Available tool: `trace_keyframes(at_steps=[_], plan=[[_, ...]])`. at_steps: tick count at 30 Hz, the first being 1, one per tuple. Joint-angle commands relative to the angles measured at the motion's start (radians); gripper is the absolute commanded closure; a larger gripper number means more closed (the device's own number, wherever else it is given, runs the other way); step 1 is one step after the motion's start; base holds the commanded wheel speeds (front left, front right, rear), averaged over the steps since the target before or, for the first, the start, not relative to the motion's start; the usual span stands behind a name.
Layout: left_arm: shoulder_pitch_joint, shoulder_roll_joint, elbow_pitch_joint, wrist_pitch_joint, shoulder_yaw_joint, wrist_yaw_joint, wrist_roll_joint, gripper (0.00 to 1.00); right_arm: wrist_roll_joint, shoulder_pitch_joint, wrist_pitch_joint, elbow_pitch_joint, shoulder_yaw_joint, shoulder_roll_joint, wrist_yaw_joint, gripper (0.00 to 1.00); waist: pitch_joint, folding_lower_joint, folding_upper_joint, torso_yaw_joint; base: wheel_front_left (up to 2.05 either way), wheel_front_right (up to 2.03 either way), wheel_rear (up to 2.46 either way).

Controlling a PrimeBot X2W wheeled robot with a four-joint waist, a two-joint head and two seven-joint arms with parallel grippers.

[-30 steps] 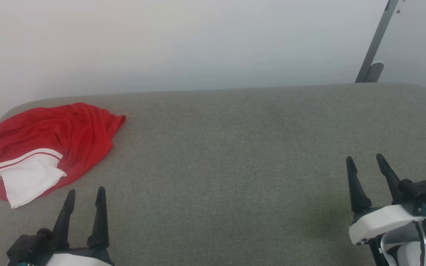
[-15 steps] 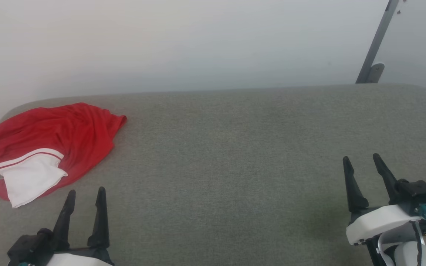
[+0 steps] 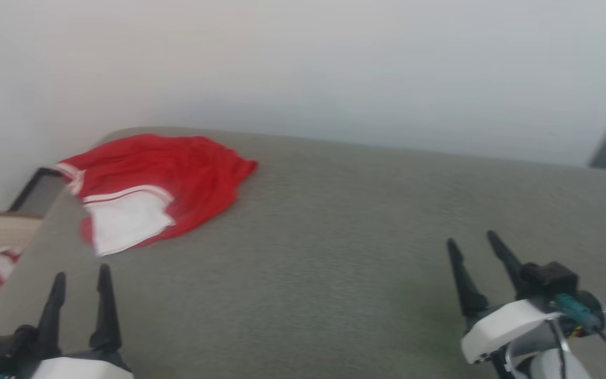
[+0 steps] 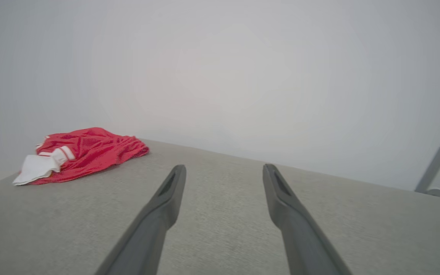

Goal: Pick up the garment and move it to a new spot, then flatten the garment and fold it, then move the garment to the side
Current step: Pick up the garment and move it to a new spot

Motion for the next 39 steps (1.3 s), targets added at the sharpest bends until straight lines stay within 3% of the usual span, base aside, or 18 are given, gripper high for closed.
trace_keyframes(at_steps=[1, 9, 20, 29, 39], plan=[[0.02, 0.006, -0.008, 0.007, 0.008, 0.01, -0.001, 0.0, 0.007, -0.011, -0.001, 0.01, 0.013, 0.0, 0.0, 0.0, -0.033, 0.0, 0.0, 0.075, 0.0, 0.0, 0.0], [0.05, 0.028, -0.068, 0.057, 0.033, 0.043, -0.001, 0.0, 0.043, -0.05, -0.011, 0.049, 0.121, 0.011, 0.0, 0.0, -0.068, 0.0, 0.0, 0.205, 0.0, 0.0, 0.0], [0.092, 0.015, -0.125, 0.063, 0.053, 0.068, -0.025, 0.0, 0.069, -0.12, -0.026, 0.097, 0.196, -0.003, 0.0, 0.0, -0.038, 0.0, 0.0, 0.248, 0.0, 0.0, 0.0], [0.002, 0.05, -0.079, 0.131, 0.02, 0.029, -0.053, 0.0, 0.073, -0.101, -0.026, 0.11, 0.164, -0.031, 0.0, 0.0, -0.027, 0.0, 0.0, 0.249, 0.0, 0.0, 0.0], [-0.246, 0.133, 0.088, 0.218, 0.04, -0.051, -0.159, 0.0, 0.031, -0.158, 0.056, -0.01, 0.126, -0.097, 0.0, 0.0, 0.147, 0.0, 0.0, 0.136, 0.0, 0.0, 0.0]])
